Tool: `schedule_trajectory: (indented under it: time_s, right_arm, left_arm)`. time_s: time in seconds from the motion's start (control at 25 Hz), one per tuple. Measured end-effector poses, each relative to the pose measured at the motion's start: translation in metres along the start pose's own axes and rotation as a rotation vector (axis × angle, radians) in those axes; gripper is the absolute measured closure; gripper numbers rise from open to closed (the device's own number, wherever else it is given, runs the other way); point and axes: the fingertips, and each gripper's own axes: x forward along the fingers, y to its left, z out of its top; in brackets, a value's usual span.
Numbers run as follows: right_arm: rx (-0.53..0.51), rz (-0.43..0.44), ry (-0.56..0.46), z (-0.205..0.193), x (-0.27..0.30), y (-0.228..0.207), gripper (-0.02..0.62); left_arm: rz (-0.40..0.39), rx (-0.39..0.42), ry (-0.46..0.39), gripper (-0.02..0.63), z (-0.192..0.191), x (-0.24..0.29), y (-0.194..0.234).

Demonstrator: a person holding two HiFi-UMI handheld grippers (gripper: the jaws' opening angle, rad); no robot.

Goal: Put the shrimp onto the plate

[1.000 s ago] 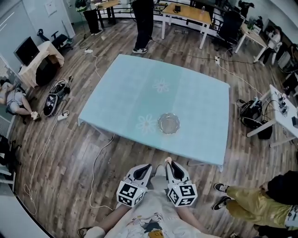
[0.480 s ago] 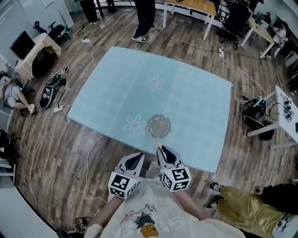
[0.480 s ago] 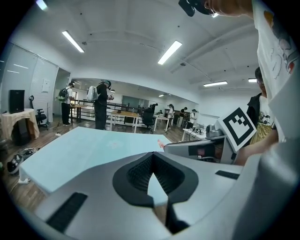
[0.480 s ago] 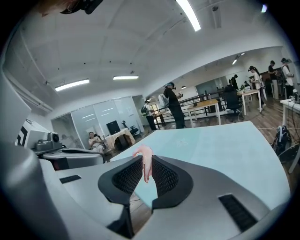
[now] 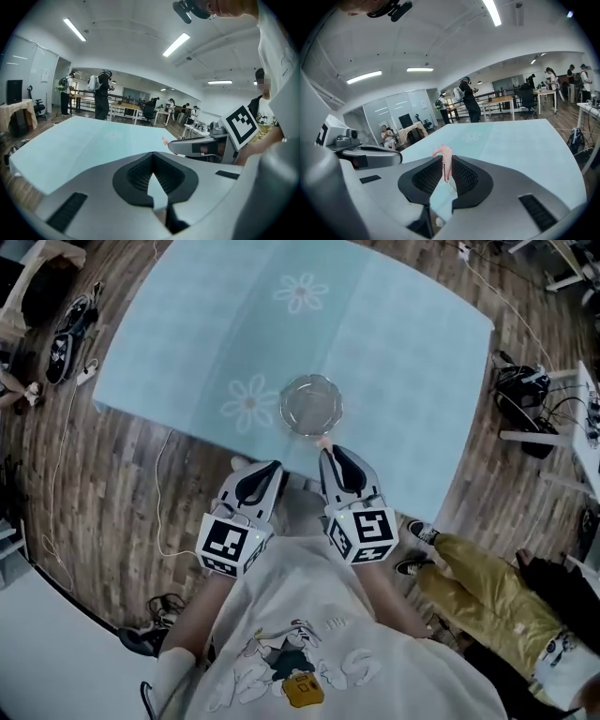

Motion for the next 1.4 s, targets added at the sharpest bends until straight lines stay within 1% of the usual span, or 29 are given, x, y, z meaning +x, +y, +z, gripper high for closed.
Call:
schedule_trajectory:
  time_s: [0.08,0.2,0.36,0.64,0.8,0.96,1.04,1.12,1.16,1.2,1.32,1.4]
  right_arm:
    - [-0.002,-0.003,0.028,-0.009,0.017,-0.006,0.517]
    - [-0.006,-0.009,0.063,-0.022,0.038,-0.013,0.517]
    - [-0.011,-0.011,0.105,-0.036,0.060,-0.021,0.517]
    - [0.010,-0.036,0.152,-0.062,0.105,-0.048,0.517]
    - [0.025,-0.042,0.165,-0.075,0.128,-0.057,0.515]
    - [-0.001,-0.030,0.199,-0.084,0.141,-0.066,0.515]
    - [-0.008,-0.030,0.203,-0.087,0.150,-0.066,0.515]
    - [-0.016,-0.027,0.228,-0.096,0.161,-0.069,0.515]
    - [-0.018,-0.031,0.251,-0.102,0.166,-0.072,0.495]
    - [-0.013,-0.037,0.270,-0.107,0.169,-0.075,0.432]
    - [0.008,-0.050,0.261,-0.104,0.166,-0.080,0.428]
    - [-0.006,-0.041,0.241,-0.095,0.161,-0.077,0.428]
  left_arm:
    - [-0.005,0.004,0.022,0.606,-0.011,0.015,0.009]
    - [-0.011,0.002,0.025,0.606,-0.020,0.034,0.018]
    - [0.010,-0.040,0.027,0.606,-0.031,0.051,0.027]
    - [0.032,-0.091,0.065,0.606,-0.069,0.083,0.049]
    - [0.029,-0.083,0.104,0.606,-0.085,0.096,0.061]
    - [0.025,-0.100,0.125,0.606,-0.094,0.111,0.060]
    - [0.020,-0.092,0.143,0.606,-0.098,0.114,0.065]
    - [0.012,-0.081,0.155,0.606,-0.101,0.120,0.069]
    - [0.008,-0.076,0.159,0.606,-0.102,0.123,0.070]
    - [0.006,-0.072,0.163,0.606,-0.103,0.125,0.070]
    - [-0.002,-0.066,0.174,0.606,-0.103,0.128,0.067]
    - [-0.011,-0.062,0.177,0.606,-0.101,0.128,0.064]
